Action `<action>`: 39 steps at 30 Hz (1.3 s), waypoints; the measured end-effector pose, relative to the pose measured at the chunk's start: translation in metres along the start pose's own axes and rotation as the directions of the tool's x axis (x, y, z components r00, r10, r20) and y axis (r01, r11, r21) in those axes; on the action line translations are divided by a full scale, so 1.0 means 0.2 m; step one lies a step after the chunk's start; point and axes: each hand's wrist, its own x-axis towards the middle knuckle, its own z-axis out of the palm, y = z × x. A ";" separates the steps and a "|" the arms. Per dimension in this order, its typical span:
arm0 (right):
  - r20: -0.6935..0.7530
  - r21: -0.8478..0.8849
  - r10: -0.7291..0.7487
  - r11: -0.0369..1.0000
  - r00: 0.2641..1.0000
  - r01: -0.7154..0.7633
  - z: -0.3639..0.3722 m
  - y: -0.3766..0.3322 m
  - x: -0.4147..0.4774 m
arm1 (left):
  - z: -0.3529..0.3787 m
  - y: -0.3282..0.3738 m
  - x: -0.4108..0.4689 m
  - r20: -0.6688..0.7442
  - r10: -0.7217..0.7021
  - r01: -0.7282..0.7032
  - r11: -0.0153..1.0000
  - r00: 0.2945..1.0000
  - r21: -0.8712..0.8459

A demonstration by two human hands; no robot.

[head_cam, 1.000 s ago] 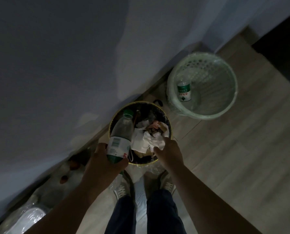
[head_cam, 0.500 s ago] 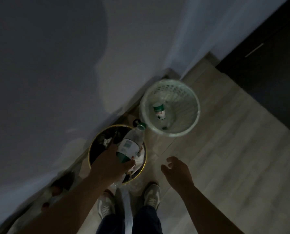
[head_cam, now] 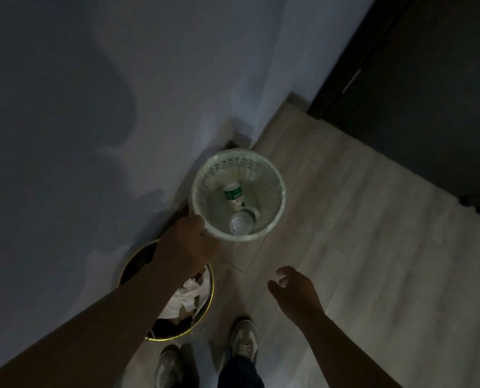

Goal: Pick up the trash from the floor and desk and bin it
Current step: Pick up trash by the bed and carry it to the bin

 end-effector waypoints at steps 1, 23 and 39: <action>-0.001 0.003 0.004 1.000 1.000 -0.004 -0.01 0.00 -0.01 | 0.01 0.00 -0.03 0.038 0.018 -0.019 0.999 0.999 0.030; -0.340 -0.165 -0.166 0.980 0.926 0.115 -0.54 -0.38 -1.46 | -1.12 0.66 -0.57 0.408 0.400 -0.511 0.833 0.821 0.211; -0.878 -0.128 -0.052 0.983 0.475 -0.129 -1.12 0.01 -3.57 | -1.86 2.29 -1.73 0.273 0.934 -0.973 0.228 0.230 0.040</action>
